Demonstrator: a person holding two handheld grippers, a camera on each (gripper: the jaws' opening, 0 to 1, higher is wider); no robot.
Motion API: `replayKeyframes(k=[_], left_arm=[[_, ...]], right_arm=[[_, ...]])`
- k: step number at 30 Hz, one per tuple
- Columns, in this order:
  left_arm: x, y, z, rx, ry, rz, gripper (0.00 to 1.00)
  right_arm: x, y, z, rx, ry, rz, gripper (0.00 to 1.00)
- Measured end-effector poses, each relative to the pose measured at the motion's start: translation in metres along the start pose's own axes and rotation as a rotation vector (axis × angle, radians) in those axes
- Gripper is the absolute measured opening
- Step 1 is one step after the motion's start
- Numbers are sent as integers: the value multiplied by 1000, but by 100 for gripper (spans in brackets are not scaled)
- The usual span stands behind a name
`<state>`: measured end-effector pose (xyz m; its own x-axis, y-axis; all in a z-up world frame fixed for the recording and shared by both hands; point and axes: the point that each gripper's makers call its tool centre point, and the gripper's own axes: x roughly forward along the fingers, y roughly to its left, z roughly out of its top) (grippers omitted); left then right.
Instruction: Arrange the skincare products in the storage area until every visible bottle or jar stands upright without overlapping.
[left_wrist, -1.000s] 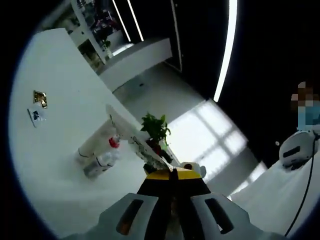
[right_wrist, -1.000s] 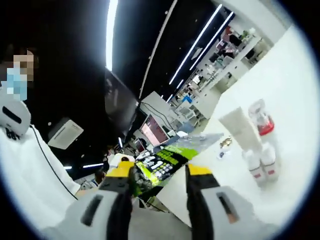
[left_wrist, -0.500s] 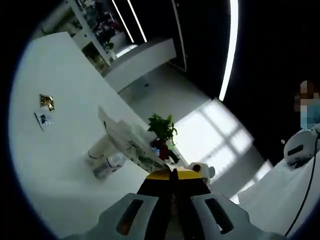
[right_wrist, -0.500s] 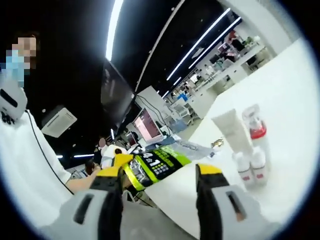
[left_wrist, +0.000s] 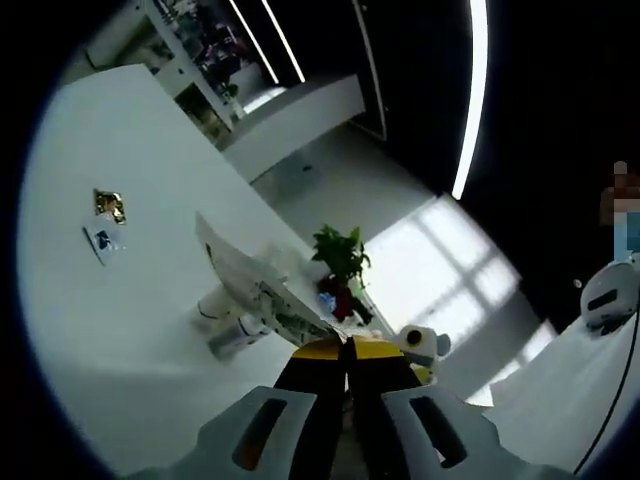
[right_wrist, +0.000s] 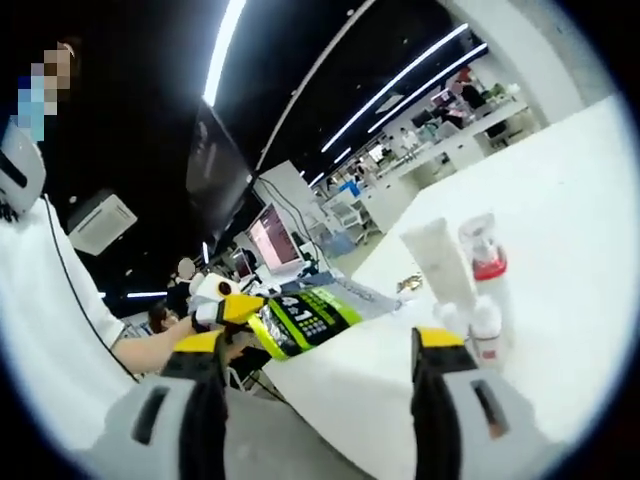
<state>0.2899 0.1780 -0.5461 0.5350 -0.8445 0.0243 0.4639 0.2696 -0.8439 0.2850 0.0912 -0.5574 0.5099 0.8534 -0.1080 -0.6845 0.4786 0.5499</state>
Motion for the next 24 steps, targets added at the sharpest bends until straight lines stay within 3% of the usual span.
replayKeyframes(k=[10,24], left_arm=[[2,20,-1,-16,17,36,0],[26,47,-10,-18,74,95,0]], right_arm=[[-6,-24,-7,-32,36,-81,92],[-17,-51,-13,-70,80,-158,98]])
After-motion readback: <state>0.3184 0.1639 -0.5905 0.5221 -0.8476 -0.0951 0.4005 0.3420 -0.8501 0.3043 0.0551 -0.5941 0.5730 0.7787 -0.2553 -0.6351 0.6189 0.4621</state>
